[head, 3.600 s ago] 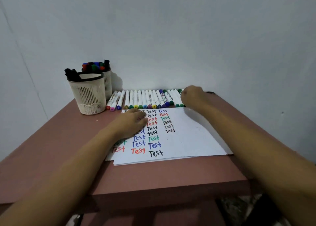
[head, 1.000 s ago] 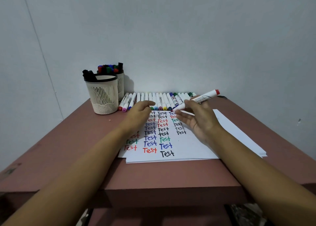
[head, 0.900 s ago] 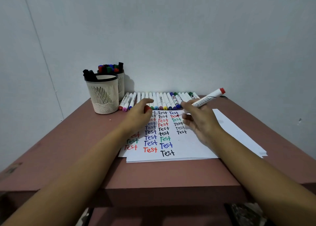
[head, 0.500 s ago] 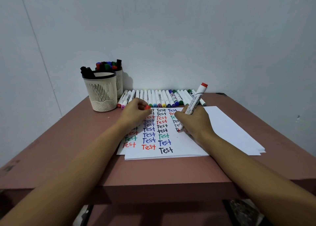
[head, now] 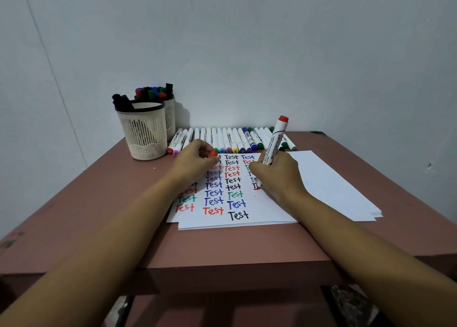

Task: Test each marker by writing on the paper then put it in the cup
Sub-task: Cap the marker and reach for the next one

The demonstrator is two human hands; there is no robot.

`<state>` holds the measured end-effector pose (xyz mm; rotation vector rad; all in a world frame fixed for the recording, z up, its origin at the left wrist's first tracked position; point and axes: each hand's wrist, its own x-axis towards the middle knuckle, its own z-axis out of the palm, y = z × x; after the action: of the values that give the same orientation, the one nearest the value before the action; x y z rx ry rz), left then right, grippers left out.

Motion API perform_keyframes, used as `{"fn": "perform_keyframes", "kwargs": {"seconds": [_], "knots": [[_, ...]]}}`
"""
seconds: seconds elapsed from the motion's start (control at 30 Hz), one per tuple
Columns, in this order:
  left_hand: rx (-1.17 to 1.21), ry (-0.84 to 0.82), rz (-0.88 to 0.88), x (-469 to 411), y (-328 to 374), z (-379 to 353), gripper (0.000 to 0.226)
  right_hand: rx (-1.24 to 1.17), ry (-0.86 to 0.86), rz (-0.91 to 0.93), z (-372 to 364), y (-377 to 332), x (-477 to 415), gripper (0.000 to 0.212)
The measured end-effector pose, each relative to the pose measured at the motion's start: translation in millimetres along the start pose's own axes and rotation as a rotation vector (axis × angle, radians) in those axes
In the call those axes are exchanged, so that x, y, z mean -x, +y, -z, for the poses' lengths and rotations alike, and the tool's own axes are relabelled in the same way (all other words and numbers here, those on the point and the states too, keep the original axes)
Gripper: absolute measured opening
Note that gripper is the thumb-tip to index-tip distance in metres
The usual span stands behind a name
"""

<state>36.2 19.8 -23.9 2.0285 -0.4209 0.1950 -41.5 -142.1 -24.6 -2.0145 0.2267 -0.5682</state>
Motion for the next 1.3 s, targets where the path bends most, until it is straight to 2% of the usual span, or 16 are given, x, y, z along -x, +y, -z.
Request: {"fn": "perform_keyframes", "kwargs": {"seconds": [0.17, 0.43, 0.53, 0.63, 0.87, 1.03, 1.17, 1.3], "knots": [[-0.014, 0.002, -0.009, 0.5, 0.1, 0.6, 0.018, -0.094, 0.007, -0.026, 1.7, -0.1, -0.2, 0.018], [-0.024, -0.004, -0.02, 1.6, 2.1, 0.2, 0.017, -0.059, -0.053, 0.0, -0.4, 1.2, 1.3, 0.015], [-0.021, -0.006, -0.018, 2.0, 1.4, 0.2, 0.017, -0.102, 0.013, -0.017, 1.2, 1.4, 0.2, 0.022], [-0.023, -0.008, -0.015, 2.2, 1.3, 0.1, 0.017, -0.116, 0.102, -0.036, 3.3, 1.6, -1.1, 0.017], [-0.027, -0.016, -0.018, 2.1, 2.3, 0.4, 0.017, 0.005, 0.058, 0.001, 2.4, -0.6, 1.9, 0.014], [-0.031, -0.014, -0.02, 1.7, 2.8, 0.7, 0.018, -0.052, 0.018, -0.03, 2.9, -1.1, 2.2, 0.012], [-0.026, -0.015, -0.017, 2.3, 3.4, 0.5, 0.018, -0.02, 0.006, -0.026, 2.5, -0.2, 1.5, 0.017], [-0.024, -0.021, -0.018, 2.7, 2.8, 0.6, 0.018, 0.009, 0.08, -0.017, 3.5, -0.9, 2.1, 0.029]]}}
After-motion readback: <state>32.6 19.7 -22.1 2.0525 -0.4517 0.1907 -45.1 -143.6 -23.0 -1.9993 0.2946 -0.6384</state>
